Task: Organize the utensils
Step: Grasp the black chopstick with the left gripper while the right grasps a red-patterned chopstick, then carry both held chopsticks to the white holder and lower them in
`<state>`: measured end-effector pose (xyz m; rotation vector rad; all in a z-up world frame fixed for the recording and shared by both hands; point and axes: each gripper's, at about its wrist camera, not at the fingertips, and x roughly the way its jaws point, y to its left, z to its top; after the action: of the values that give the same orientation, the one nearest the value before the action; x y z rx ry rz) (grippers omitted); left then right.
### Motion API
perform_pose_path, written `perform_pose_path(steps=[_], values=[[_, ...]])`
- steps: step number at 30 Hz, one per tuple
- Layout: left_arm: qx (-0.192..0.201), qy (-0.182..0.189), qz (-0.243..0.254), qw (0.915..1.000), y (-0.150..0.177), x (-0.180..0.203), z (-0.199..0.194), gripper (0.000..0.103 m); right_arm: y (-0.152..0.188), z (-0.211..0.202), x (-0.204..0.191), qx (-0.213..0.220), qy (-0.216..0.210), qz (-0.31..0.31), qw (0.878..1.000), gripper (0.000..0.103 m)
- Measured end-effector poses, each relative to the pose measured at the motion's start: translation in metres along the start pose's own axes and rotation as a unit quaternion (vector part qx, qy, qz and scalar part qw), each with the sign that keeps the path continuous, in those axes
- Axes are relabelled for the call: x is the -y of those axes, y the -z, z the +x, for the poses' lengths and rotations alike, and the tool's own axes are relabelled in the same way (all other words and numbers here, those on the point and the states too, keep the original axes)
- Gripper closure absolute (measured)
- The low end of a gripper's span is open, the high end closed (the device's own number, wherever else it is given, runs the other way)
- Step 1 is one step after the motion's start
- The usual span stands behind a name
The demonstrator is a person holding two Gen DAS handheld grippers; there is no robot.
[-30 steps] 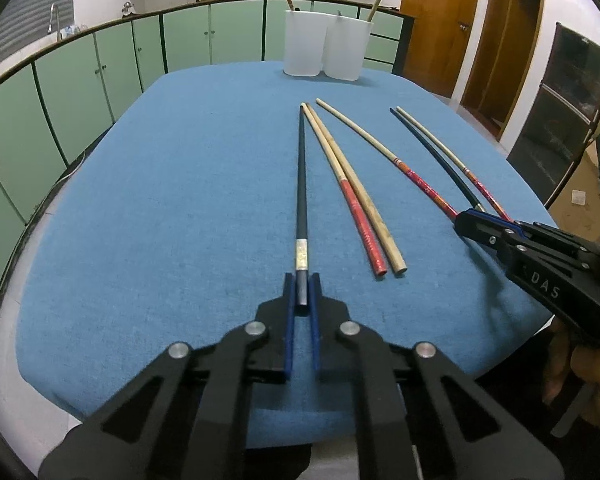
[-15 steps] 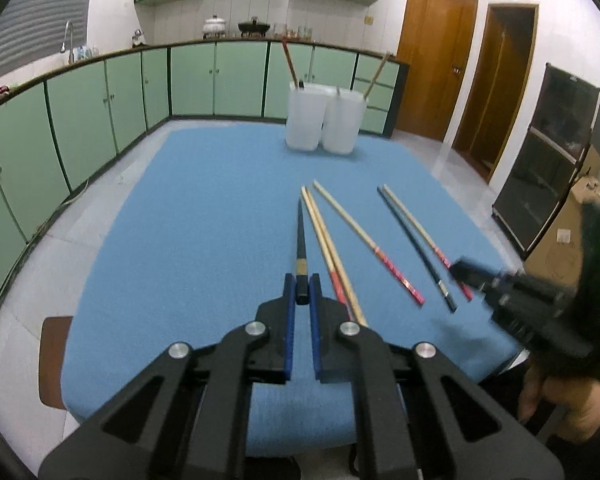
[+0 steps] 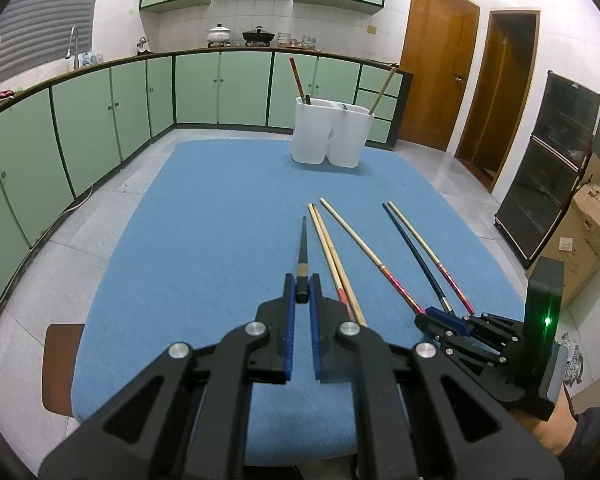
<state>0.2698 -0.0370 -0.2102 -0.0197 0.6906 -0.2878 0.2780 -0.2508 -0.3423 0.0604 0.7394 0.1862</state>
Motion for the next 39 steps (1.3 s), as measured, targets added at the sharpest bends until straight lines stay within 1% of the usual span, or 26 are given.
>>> perform_pose_path(steps=[1,2,4,7,10,13,19,22,27,33,39], values=[[0.0,0.0,-0.001,1.0,0.0,-0.001,0.0,0.097,-0.001,-0.001,0.002,-0.002,-0.004,0.004,1.0,0.096],[0.0,0.0,-0.002,1.0,0.001,-0.001,-0.002,0.097,-0.002,-0.004,0.003,-0.003,-0.007,0.009,1.0,0.097],[0.003,-0.001,-0.001,1.0,0.0,-0.002,-0.005,0.097,-0.006,-0.013,0.005,0.005,-0.01,0.013,1.0,0.097],[0.009,-0.003,0.004,0.9999,-0.005,-0.002,-0.015,0.097,-0.021,-0.038,0.007,0.028,-0.016,0.018,0.999,0.097],[0.018,0.0,0.008,0.9998,-0.015,-0.004,-0.025,0.097,-0.041,-0.063,0.007,0.05,-0.022,0.014,0.998,0.097],[0.026,0.005,0.009,0.9996,-0.026,-0.005,-0.034,0.097,-0.066,-0.081,0.01,0.061,-0.028,0.012,0.998,0.097],[0.035,0.016,0.017,0.9991,-0.06,-0.013,-0.043,0.097,-0.115,-0.099,0.01,0.079,-0.044,-0.004,0.996,0.097],[0.037,0.022,0.023,0.9988,-0.077,-0.015,-0.041,0.097,-0.141,-0.098,0.007,0.081,-0.045,-0.022,0.995,0.097],[0.03,0.036,0.02,0.9987,-0.104,-0.022,-0.03,0.097,-0.181,-0.083,0.002,0.071,-0.054,-0.044,0.995,0.097],[0.024,0.042,0.024,0.9985,-0.126,-0.027,-0.012,0.097,-0.218,-0.065,-0.006,0.063,-0.059,-0.07,0.994,0.097],[0.021,0.049,0.027,0.9982,-0.141,-0.029,0.002,0.097,-0.243,-0.047,-0.005,0.048,-0.067,-0.071,0.994,0.097]])
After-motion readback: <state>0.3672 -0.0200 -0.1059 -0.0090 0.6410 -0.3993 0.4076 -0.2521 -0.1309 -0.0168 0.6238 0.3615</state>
